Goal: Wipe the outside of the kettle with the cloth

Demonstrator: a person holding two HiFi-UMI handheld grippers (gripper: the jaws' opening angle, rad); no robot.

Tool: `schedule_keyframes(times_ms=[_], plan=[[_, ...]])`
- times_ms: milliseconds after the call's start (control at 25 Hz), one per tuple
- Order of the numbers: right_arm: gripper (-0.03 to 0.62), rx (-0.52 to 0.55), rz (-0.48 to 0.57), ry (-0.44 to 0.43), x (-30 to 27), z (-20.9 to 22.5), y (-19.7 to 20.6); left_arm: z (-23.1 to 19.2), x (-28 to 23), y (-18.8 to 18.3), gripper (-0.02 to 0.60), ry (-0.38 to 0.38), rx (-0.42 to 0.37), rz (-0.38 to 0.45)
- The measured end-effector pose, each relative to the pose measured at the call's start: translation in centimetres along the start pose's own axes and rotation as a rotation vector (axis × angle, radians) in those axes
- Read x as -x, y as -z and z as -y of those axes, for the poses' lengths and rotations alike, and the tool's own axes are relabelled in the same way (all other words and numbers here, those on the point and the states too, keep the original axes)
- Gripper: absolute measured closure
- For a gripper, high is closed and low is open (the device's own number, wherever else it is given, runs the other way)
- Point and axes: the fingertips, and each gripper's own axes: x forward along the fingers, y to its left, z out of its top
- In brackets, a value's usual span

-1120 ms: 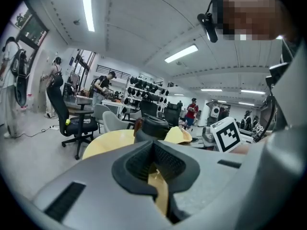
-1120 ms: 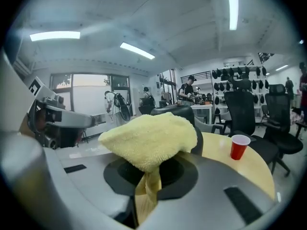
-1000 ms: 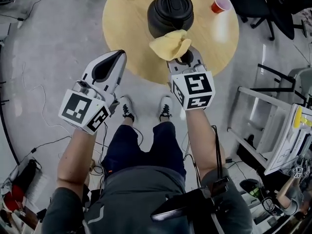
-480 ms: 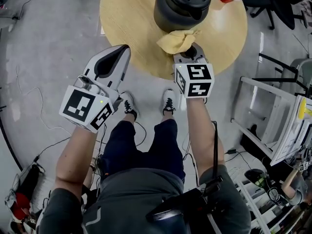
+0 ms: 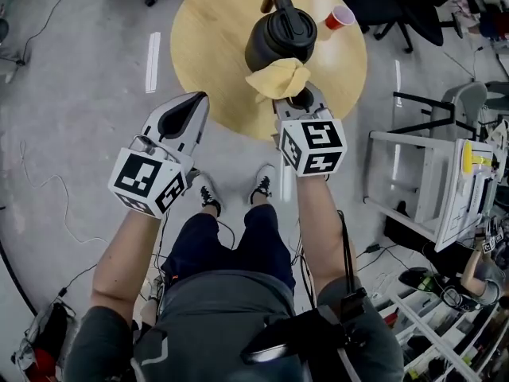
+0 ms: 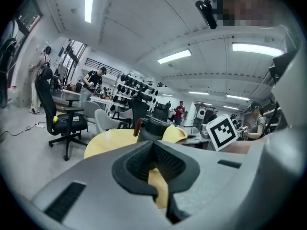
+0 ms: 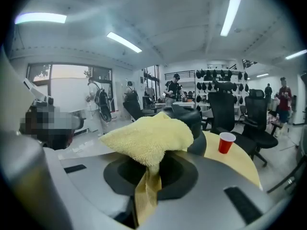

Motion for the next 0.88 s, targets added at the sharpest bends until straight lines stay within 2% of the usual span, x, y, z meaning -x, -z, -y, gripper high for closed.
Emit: schedule_keyframes(times_ms=[160, 360, 560, 760, 800, 880], plan=[[0.53, -0.006, 0.013, 0.038, -0.8, 0.4, -1.9, 0.4, -0.2, -1.4, 0.572, 0.048, -0.051, 0.004], [0.53, 0.024, 0.022, 0.031, -1.5, -0.5, -0.8, -1.8, -1.3, -2.0, 0.572, 0.038, -0.125, 0.009], [0.53, -0.045, -0.016, 0.022, -2.2, -0.4, 3.5, -4.8, -7.0, -3.2, 0.572, 0.06, -0.287, -0.004], [0.53, -0.047, -0.042, -0.008, -3.6, 0.5, 6.5, -7.0, -14.7, -4.0, 0.567, 0.141, -0.396, -0.027], [0.53, -0.047, -0.051, -0.013, -3.9, 0.4, 7.0, -7.2, -16.0, -4.1, 0.541, 0.163, -0.406, -0.042], [0.53, -0.052, -0.075, -0.021, -4.5, 0.3, 7.9, -7.3, -18.3, -4.4, 0.44, 0.201, -0.454, -0.069]])
